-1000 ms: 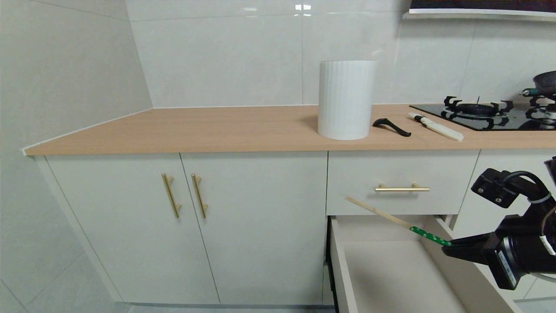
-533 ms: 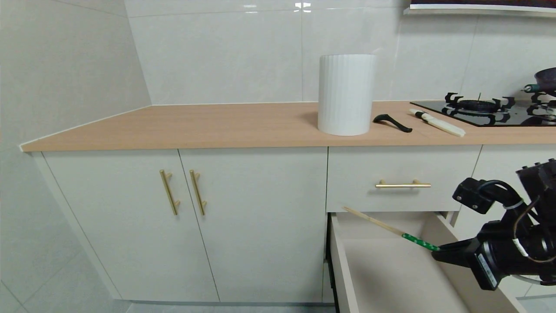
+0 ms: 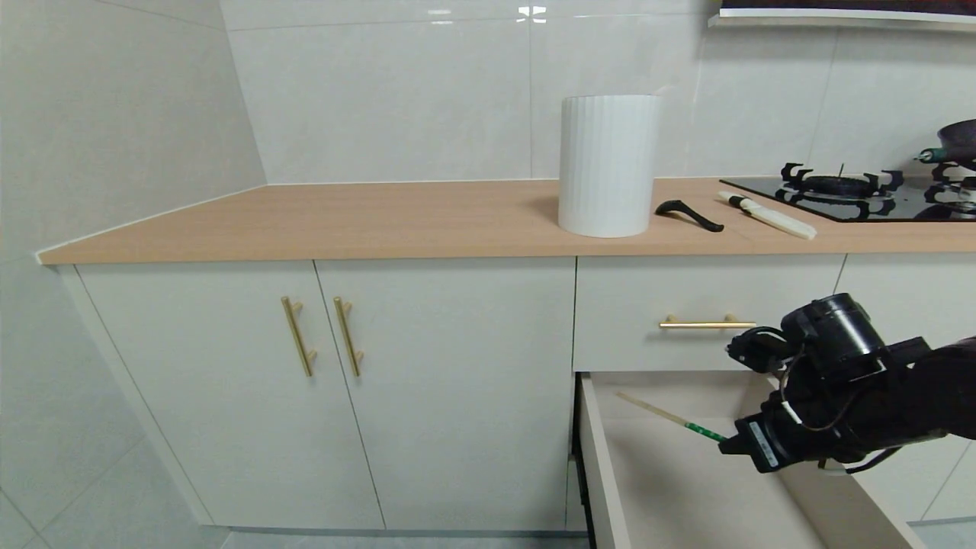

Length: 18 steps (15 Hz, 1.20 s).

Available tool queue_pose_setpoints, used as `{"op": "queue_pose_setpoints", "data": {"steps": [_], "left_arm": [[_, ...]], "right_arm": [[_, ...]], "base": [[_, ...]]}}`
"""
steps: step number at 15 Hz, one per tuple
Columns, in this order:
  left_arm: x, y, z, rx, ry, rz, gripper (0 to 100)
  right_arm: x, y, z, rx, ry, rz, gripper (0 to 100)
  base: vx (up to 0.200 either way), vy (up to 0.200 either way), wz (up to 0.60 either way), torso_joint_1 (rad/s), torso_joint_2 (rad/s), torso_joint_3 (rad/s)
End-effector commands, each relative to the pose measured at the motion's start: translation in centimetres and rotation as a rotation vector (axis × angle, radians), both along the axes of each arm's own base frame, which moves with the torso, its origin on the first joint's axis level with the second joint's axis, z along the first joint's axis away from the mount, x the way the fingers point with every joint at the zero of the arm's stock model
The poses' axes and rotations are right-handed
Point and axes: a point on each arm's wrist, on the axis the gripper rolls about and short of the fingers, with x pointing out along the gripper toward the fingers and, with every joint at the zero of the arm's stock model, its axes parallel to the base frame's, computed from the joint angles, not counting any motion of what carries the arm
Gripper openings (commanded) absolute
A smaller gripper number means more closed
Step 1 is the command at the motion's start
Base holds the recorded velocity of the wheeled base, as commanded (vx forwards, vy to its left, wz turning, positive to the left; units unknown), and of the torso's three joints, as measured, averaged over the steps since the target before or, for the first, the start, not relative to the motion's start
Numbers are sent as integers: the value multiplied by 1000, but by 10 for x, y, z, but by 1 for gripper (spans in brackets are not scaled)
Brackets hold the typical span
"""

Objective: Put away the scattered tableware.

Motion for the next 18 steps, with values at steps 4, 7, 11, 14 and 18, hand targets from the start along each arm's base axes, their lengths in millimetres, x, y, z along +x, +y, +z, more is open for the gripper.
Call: {"op": "queue_pose_setpoints", "data": {"steps": [4,7,11,14,18], "left_arm": [[0,0,0,0,0,1,100],[0,0,0,0,0,1,100],[0,0,0,0,0,1,100],[0,0,0,0,0,1,100],[0,0,0,0,0,1,100]], "right_arm": [[35,11,-60,-37,171,-74,0],[47,25,-84,-68,168,-86,0],[55,51,-114,-127,218,-143,0],[47,64,-122,-169,262,-123,0],[43,68,-124,-185,263,-111,0]], "base": [[0,0,0,0,0,0],[0,0,0,0,0,0],[0,0,0,0,0,0],[0,0,0,0,0,0],[0,0,0,0,0,0]]}}
